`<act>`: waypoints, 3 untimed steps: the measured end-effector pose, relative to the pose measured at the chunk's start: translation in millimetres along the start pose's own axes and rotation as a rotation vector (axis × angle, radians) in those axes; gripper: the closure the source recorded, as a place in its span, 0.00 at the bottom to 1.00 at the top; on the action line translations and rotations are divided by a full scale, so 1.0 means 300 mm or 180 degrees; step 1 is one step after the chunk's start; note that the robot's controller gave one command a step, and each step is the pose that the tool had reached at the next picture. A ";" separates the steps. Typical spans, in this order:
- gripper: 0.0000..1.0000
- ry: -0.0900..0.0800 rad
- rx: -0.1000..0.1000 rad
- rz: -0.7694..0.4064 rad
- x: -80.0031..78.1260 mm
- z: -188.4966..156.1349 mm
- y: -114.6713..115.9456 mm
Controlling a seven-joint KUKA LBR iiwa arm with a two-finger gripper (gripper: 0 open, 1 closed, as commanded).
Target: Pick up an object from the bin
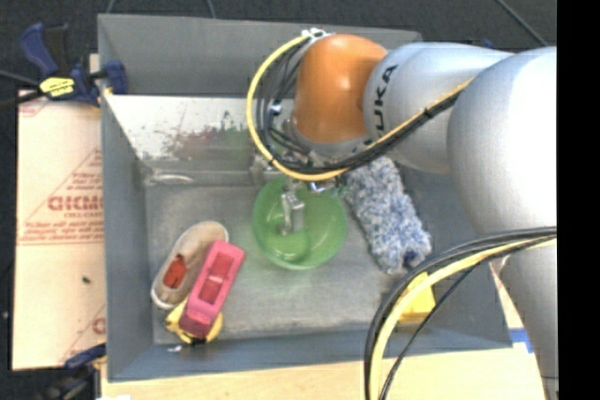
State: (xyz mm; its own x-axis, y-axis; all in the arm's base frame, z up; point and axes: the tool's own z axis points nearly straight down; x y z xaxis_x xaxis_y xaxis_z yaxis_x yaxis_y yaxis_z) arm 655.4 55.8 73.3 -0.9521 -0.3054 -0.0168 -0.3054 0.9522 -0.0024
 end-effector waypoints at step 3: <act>1.00 -0.0014 0.0001 0.0355 -0.014 -0.253 -0.034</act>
Offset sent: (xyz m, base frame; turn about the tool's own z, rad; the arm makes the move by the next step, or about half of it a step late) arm 0.0000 0.0000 0.0000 0.0000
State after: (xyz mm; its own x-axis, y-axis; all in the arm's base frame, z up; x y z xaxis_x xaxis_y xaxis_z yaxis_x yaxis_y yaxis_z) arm 661.1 47.3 149.4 -0.9801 -0.1976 -0.0213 -0.1976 0.9803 -0.0008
